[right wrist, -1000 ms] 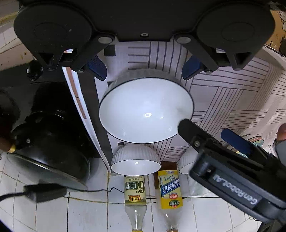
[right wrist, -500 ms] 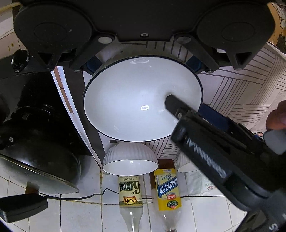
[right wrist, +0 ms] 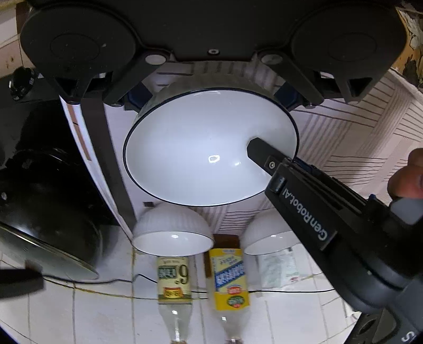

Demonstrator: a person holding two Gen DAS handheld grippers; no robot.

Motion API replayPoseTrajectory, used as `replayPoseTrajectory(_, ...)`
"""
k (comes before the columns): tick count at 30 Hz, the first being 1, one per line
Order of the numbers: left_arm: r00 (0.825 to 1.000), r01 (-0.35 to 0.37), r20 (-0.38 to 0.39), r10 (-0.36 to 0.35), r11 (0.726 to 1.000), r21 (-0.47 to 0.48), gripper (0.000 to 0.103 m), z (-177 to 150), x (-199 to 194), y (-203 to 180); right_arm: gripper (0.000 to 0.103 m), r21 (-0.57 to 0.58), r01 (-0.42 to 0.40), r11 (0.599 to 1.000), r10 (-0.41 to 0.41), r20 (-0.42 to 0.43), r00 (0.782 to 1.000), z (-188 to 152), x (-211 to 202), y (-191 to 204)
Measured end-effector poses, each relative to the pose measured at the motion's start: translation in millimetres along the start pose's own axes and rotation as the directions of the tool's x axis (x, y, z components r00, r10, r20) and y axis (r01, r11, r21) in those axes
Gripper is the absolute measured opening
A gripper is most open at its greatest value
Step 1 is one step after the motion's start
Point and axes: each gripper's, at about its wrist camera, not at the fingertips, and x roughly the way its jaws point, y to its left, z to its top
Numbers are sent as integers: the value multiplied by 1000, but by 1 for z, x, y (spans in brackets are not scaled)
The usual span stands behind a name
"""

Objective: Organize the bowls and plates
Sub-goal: 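Carry the white bowl in front of the plate stack and release it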

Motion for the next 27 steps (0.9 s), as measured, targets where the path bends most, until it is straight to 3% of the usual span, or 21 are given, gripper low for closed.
replayPoseTrajectory(16, 987, -134, 59, 147, 974, -184, 8, -38, -59, 78, 96, -157, -160, 975, 162, 2, 987, 30, 9, 78)
replayPoseTrajectory(27, 970, -206, 59, 237, 922, -329, 9, -69, -84, 153, 96, -259, -298, 919, 303, -23, 953, 48, 32, 146)
